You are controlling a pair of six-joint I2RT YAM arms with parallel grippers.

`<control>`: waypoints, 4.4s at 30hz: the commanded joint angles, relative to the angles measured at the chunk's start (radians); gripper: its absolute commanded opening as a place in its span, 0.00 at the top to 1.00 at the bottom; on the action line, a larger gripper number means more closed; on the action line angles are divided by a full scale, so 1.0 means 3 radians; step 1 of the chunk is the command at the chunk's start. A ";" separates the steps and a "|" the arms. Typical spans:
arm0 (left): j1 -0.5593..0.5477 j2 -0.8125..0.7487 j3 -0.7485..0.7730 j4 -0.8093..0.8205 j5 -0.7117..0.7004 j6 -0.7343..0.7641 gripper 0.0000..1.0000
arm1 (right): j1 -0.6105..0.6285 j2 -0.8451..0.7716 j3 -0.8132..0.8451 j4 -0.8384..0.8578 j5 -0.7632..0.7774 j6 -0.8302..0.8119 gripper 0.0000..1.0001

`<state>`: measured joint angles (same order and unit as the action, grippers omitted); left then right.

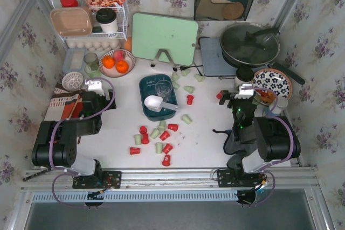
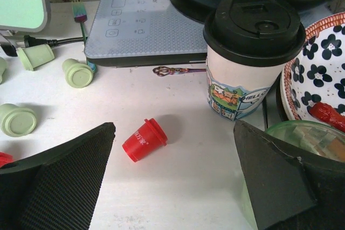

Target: Mix the coffee capsules in the storage basket

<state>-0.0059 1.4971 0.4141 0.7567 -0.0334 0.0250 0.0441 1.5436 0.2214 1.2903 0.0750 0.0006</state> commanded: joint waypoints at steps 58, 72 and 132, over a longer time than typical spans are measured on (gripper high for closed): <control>-0.0079 -0.1026 0.2200 -0.4522 -0.0161 -0.1266 0.00 | 0.0001 -0.1356 0.0588 -0.1966 0.0392 0.0688 0.00; -0.0378 -0.1385 0.1886 -0.4222 -0.0063 -0.1622 0.01 | 0.0015 -0.1421 0.0614 -0.2146 0.0302 0.0668 0.00; -0.1898 0.1521 0.3970 -0.4352 -0.0635 -0.2019 1.00 | 0.0017 -0.1089 0.0832 -0.2328 0.0118 0.0654 0.00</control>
<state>-0.5777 1.9965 1.6245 -0.5606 -0.1989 -0.5133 0.0475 1.2156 0.4698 0.5854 0.0986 0.1955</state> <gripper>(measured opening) 0.013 1.000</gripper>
